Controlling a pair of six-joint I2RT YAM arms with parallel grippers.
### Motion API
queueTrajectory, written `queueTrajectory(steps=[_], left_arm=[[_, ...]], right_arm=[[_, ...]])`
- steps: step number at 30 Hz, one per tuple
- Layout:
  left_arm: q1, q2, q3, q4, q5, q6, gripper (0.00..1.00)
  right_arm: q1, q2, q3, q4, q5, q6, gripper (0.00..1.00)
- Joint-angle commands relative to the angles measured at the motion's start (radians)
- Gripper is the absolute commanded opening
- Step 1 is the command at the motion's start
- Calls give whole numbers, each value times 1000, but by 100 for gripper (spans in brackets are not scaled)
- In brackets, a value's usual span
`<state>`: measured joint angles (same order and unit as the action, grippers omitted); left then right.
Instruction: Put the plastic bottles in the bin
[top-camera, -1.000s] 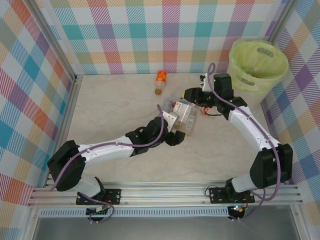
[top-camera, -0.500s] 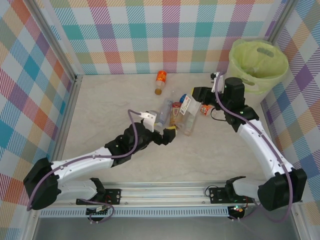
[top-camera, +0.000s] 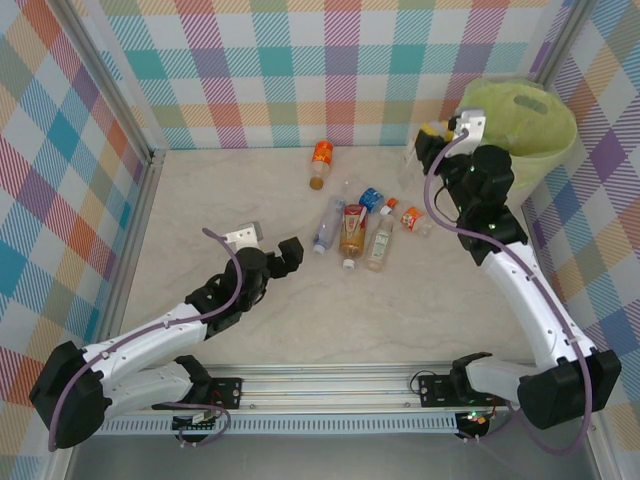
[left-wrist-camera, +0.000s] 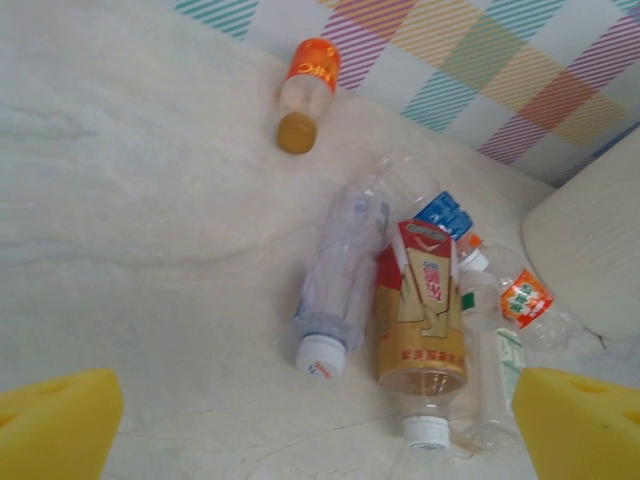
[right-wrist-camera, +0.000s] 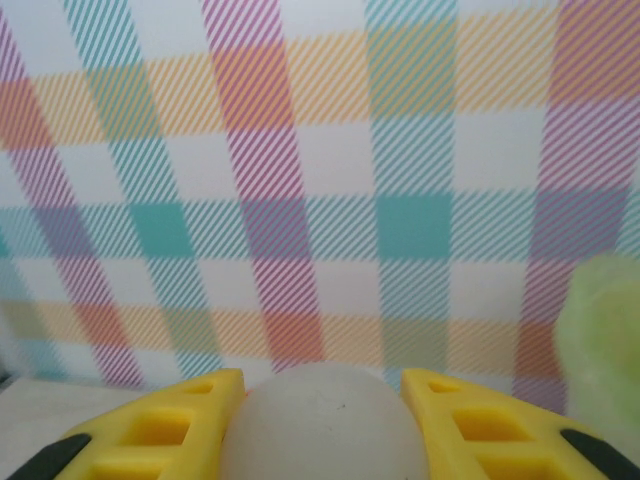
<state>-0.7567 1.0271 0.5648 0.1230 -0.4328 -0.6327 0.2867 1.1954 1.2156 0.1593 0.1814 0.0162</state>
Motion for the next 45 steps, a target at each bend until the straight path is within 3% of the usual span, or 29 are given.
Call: queueTrajectory(steps=[1,7,11,19,27,31,35,37,45], left_arm=[[15,-16,-3,-35,14,-50,100],[25,-10,-5,-43,23,-63,100],[29,-25,-18,-70,23,-74,100],[56,0,-17,-79,103,-90,100],[63,123,59,-96,178,-81,100],[66,187,99,-95,211,-81,100],[68,229,137,-107,243,-75,100],[68,242,146,-115,249,-76,100],[81,288,195,-162,297,-38,100]], right_arm=[[-24,52,97,310,187,-210,0],[-127,212,215,578,300,-279,0],[-194,321,304,598,352,-383,0],[-286,397,273,502,374,-350,0],[-316,479,215,620,392,-666,6],[-311,477,208,600,379,-702,19],[-313,471,227,551,385,-691,51],[-314,466,242,514,397,-670,61],[-314,394,284,276,409,-534,76]])
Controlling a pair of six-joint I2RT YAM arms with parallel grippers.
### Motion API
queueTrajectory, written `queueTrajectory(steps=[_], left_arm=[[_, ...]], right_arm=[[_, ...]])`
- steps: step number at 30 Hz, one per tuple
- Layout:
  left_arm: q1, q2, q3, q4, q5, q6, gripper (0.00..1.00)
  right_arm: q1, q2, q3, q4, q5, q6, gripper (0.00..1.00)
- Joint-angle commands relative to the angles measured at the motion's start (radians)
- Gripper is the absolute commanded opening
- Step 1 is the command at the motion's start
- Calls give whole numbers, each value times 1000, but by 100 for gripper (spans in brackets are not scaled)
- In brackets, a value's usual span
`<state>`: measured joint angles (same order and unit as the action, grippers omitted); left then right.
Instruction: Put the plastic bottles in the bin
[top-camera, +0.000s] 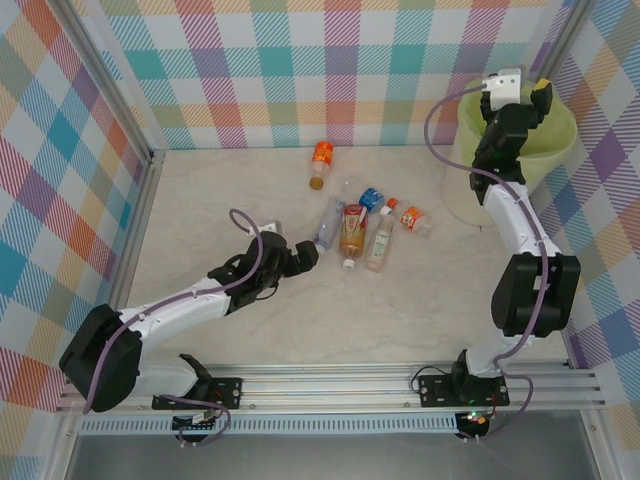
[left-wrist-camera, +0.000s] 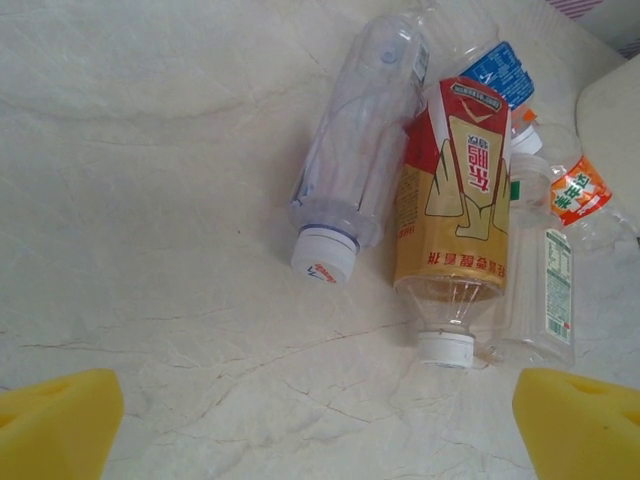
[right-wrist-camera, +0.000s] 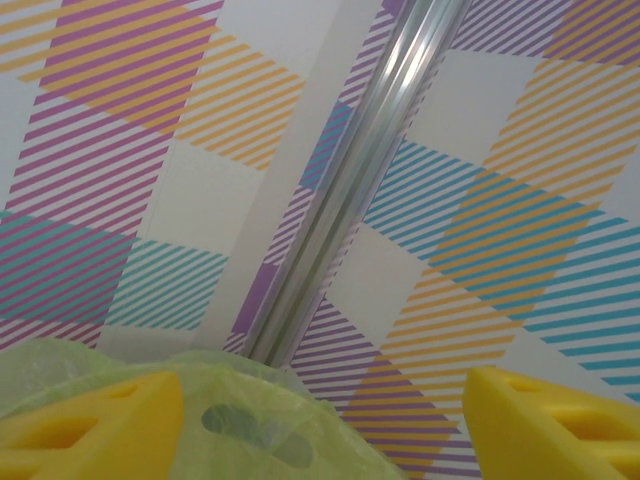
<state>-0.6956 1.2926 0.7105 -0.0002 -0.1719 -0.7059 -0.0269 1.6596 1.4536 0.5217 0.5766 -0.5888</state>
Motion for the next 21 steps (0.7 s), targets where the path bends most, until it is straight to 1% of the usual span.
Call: queueTrajectory(steps=[1,4,6,7,8,11,16,19,21], left_arm=[[23,38,64,-50,51,51,100],[27,93,118,-82,94,99,100],[27,139,162,-117,108,128,100],[27,169,192,-136,113,144,100],[28,197,221,-157,117,164,100],[27,287,319,-229,122,217,100],[27,416,445,-307,104,325,100],[27,486,504,-320,78,420,95],[29,533,548,-343,54,478,92]], right_arm=[[0,-86,47,-122,14,97,78],[0,-140,45,-249,0,190,85],[-1,-179,40,-355,-42,267,91],[0,-204,29,-411,-70,316,98],[0,-233,16,-457,-108,364,100],[0,-331,-50,-556,-246,516,100],[0,-481,-167,-632,-496,747,100],[-1,-549,-261,-647,-606,862,100],[-1,-579,-310,-663,-656,912,100]])
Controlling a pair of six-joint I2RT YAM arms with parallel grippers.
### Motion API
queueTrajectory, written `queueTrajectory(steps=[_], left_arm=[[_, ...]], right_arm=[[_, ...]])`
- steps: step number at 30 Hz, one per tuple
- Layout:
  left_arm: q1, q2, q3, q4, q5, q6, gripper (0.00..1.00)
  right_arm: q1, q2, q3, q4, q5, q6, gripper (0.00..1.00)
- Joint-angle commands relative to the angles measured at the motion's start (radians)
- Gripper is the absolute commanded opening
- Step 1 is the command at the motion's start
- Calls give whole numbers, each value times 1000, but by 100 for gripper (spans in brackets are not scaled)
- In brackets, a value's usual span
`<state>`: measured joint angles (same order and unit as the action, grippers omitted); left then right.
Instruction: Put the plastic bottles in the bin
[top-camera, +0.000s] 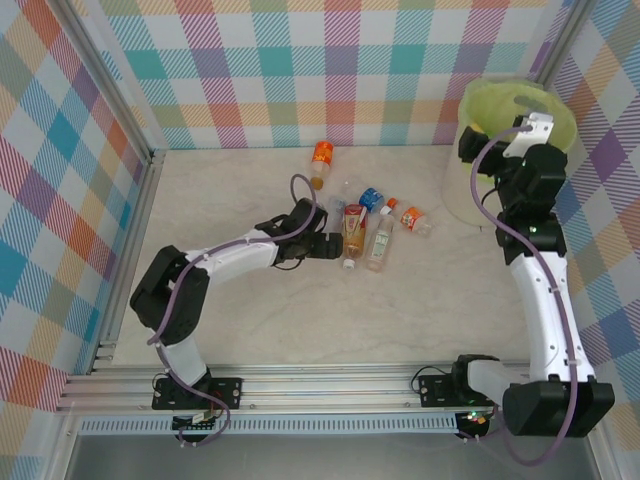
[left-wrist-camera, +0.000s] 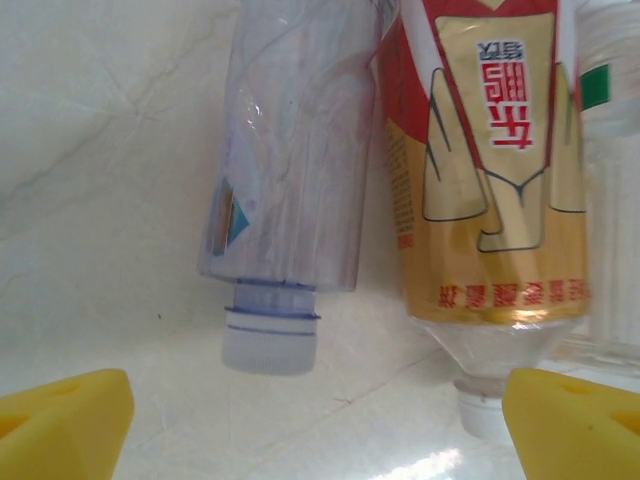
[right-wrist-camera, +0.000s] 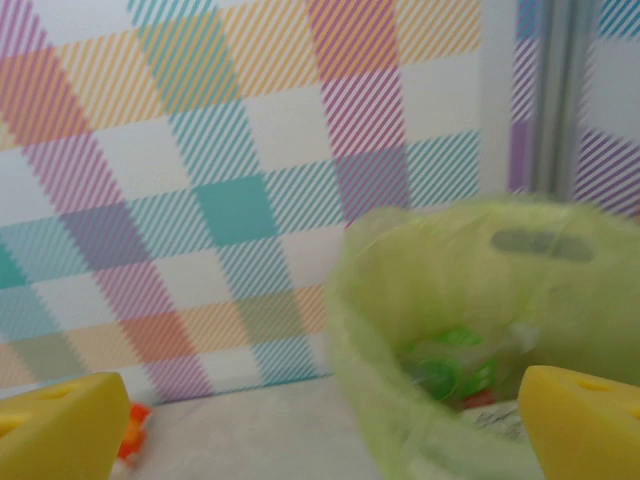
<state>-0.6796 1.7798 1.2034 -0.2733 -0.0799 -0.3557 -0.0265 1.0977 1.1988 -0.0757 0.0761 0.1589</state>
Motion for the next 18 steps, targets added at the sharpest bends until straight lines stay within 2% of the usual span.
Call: queueTrajectory(steps=[1,9,18], left_arm=[[16,69,85,-81,-41,154,90],[37,233,253,-145,-51,239,81],[41,289,246,-125,-69,227,72]], right_arm=[[0,-30,-72,-83,-171,182,100],[0,-100,-146,-172,-232,246,100],[0,-113,-175,-199,-308,286,100]])
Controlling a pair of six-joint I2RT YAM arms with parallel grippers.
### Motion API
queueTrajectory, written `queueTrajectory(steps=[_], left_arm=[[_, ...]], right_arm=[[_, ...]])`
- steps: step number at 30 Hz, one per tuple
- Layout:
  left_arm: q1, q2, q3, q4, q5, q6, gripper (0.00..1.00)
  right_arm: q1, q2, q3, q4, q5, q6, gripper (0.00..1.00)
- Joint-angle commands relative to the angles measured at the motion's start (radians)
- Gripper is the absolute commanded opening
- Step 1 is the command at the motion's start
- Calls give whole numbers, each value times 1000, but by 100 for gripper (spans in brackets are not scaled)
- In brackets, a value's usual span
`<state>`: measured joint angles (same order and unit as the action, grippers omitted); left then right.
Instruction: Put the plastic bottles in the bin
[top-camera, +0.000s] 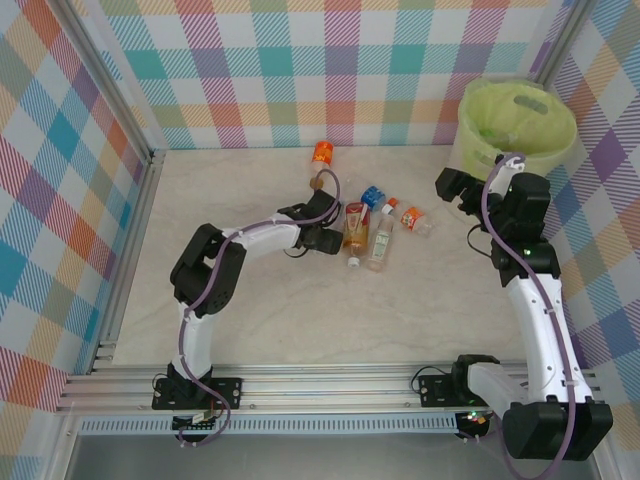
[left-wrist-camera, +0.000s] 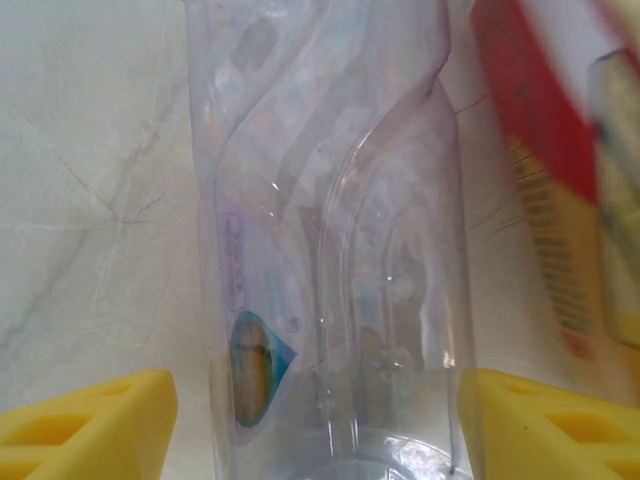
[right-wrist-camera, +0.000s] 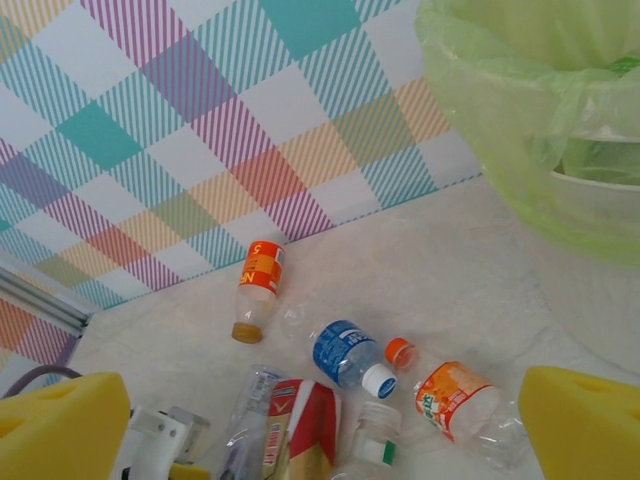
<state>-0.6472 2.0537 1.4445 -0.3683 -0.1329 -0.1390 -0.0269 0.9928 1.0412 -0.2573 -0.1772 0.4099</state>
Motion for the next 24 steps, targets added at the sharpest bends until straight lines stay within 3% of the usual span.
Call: queueTrajectory(steps=[1,11,14,19,24], left_arm=[[9,14,-1,-27,-18,9,69],[9,-171,-204,121,4,3,40],[9,-254,-261,159,43,2,36],[8,-389,-318,206,182,-27,32],[7,-504,-395,366,381,-79,31]], right_arm=[[0,-10,-20,-17,-68,43,100],[5,21,-22,25,-293,139,100],[14,39,-28,68,-329,193,100],[59,80,-15,100,-419,268,100],[146,104,8,63,-419,270,100]])
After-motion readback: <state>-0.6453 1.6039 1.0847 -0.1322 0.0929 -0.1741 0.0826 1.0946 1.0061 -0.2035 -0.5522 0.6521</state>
